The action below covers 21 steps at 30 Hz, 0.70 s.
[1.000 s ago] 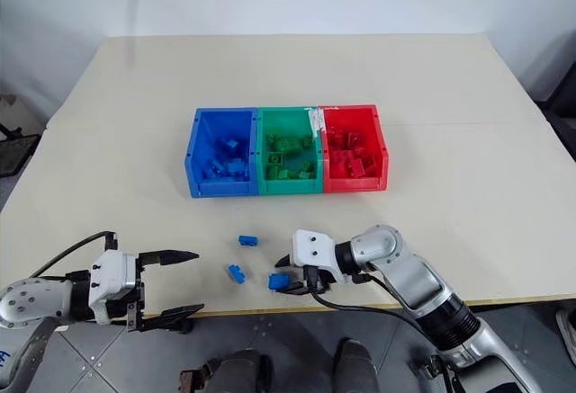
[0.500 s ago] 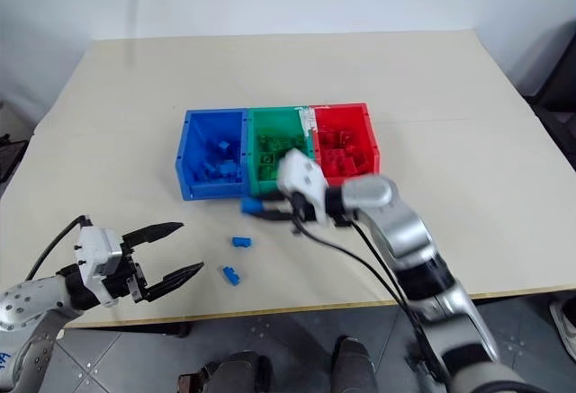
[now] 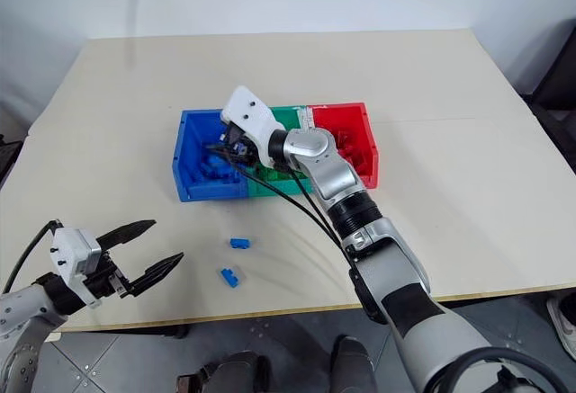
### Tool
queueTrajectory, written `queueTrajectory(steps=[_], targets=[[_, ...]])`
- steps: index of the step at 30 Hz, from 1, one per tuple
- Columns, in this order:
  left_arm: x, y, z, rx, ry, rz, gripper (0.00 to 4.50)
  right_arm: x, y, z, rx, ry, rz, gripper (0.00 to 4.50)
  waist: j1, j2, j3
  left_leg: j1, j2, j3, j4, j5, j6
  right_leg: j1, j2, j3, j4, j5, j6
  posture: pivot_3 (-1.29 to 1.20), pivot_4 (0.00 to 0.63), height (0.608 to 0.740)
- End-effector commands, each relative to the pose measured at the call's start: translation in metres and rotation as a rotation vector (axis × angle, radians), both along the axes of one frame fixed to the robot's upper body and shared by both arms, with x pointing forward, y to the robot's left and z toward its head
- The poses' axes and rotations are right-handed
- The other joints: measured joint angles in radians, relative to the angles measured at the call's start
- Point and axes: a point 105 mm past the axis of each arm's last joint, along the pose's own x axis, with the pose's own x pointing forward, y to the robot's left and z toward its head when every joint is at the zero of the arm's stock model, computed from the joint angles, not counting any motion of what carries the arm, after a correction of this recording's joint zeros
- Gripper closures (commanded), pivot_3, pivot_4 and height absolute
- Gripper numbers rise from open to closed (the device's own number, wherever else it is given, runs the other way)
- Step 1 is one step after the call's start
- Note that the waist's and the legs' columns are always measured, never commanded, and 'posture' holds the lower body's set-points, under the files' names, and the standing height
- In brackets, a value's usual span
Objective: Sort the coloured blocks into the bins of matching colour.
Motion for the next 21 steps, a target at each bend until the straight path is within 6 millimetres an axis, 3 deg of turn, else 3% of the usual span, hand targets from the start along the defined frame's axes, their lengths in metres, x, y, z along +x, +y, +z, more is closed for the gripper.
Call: queueTrajectory(steps=[1, 3, 5, 8, 13, 16, 21], targets=[[0.002, 0.007, 0.007, 0.003, -0.008, 0.011, 0.0, -0.024, -0.022, 0.023, 0.087, -0.101, 0.144, 0.03, 0.0, 0.0, 0.0, 0.0, 0.0, 0.0, 0.0, 0.0, 0.0, 0.0, 0.0, 0.0, 0.0, 0.0, 0.0, 0.0, 0.15, 0.74], [0.003, 0.011, 0.007, 0.018, 0.011, -0.002, 0.0, -0.058, -0.047, 0.017, 0.134, -0.099, 0.339, 0.03, 0.002, 0.0, 0.0, 0.0, 0.0, 0.0, 0.0, 0.0, 0.0, 0.0, 0.0, 0.0, -0.001, 0.0, 0.0, 0.0, 0.15, 0.74], [0.003, 0.017, 0.006, 0.064, 0.025, -0.021, 0.0, -0.078, -0.072, 0.0, 0.087, -0.076, 0.415, 0.03, 0.004, 0.0, 0.0, 0.0, 0.0, -0.001, -0.001, 0.0, 0.0, 0.001, 0.0, -0.001, -0.001, 0.0, 0.0, 0.0, 0.15, 0.74], [0.006, 0.03, 0.003, 0.147, 0.041, -0.035, 0.0, -0.09, -0.108, -0.031, -0.038, -0.033, 0.382, 0.03, 0.009, 0.0, 0.0, 0.0, 0.0, 0.0, 0.0, -0.001, 0.001, 0.001, 0.0, -0.001, -0.002, 0.0, 0.0, 0.0, 0.15, 0.74], [0.017, 0.056, 0.003, 0.199, 0.048, -0.021, 0.0, -0.114, -0.165, -0.067, -0.128, 0.048, 0.31, 0.03, 0.022, 0.0, 0.0, 0.001, 0.0, 0.003, 0.0, -0.001, 0.001, 0.001, 0.0, 0.0, -0.002, 0.0, 0.0, 0.0, 0.15, 0.74], [0.016, 0.046, -0.002, 0.23, 0.075, -0.124, 0.0, -0.12, -0.182, -0.073, -0.104, 0.069, 0.218, 0.03, 0.026, 0.0, 0.0, 0.001, 0.0, 0.004, 0.0, -0.001, 0.001, 0.001, 0.0, 0.0, -0.002, 0.0, 0.0, 0.0, 0.15, 0.74], [0.023, -0.008, 0.002, 0.157, 0.11, -0.315, 0.0, -0.127, -0.194, -0.077, -0.11, 0.064, 0.123, 0.03, 0.03, 0.0, 0.0, 0.001, 0.001, 0.005, 0.001, -0.001, 0.002, 0.001, 0.0, 0.0, -0.002, 0.0, 0.0, 0.0, 0.15, 0.74]])
